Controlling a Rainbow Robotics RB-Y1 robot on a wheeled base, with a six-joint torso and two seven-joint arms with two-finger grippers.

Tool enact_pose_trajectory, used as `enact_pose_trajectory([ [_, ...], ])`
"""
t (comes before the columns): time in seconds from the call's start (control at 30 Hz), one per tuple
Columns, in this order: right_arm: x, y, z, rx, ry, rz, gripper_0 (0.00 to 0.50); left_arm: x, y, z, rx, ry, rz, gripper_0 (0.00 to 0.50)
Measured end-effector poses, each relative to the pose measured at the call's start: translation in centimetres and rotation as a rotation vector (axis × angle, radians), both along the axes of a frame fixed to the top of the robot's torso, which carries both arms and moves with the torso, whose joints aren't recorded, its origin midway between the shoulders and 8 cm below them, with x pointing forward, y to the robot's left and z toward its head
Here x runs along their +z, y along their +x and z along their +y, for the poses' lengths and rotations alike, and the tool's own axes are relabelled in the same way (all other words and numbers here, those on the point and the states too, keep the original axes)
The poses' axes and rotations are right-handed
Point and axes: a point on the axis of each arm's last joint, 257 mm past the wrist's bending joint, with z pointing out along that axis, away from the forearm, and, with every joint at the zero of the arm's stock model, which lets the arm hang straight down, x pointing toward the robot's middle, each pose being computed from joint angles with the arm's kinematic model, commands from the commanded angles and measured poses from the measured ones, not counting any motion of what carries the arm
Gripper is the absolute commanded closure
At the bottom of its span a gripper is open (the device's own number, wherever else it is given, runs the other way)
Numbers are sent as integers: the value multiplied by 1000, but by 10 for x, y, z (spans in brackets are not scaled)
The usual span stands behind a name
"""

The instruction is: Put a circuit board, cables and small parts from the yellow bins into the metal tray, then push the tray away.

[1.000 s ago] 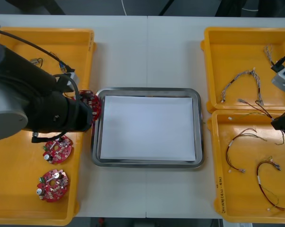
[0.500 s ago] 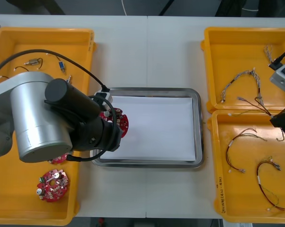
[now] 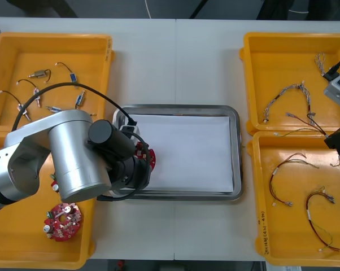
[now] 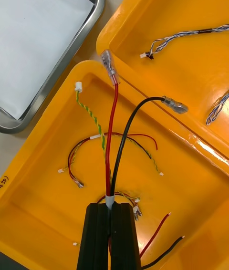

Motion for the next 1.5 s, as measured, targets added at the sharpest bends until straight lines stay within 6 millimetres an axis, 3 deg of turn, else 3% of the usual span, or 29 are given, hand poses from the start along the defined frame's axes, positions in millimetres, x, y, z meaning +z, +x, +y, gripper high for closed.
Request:
enact_pose_trajectory([
  [0.33, 2, -1, 3, 19, -12, -12, 500, -13, 4, 1, 0, 11, -6, 493],
  [0.4, 2, -1, 3, 25, -15, -14, 500, -13, 3, 1, -1, 9, -6, 415],
  [0.47, 2, -1, 3, 34, -21, -16, 500, -13, 4, 0, 1, 5, -7, 273],
  [0.57, 2, -1, 3, 37, -22, -16, 500, -13, 4, -1, 0, 2, -7, 166],
  [0.93, 2, -1, 3, 37, -22, -16, 500, -7, -1, -9, -13, -17, -14, 2],
  [1.2, 2, -2, 4, 39, -22, -16, 500, 12, -19, -16, 14, -41, -2, 0],
  [1.5, 10, -10, 19, 97, -43, -54, 500, 70, -15, 10, 82, -76, 10, 0],
])
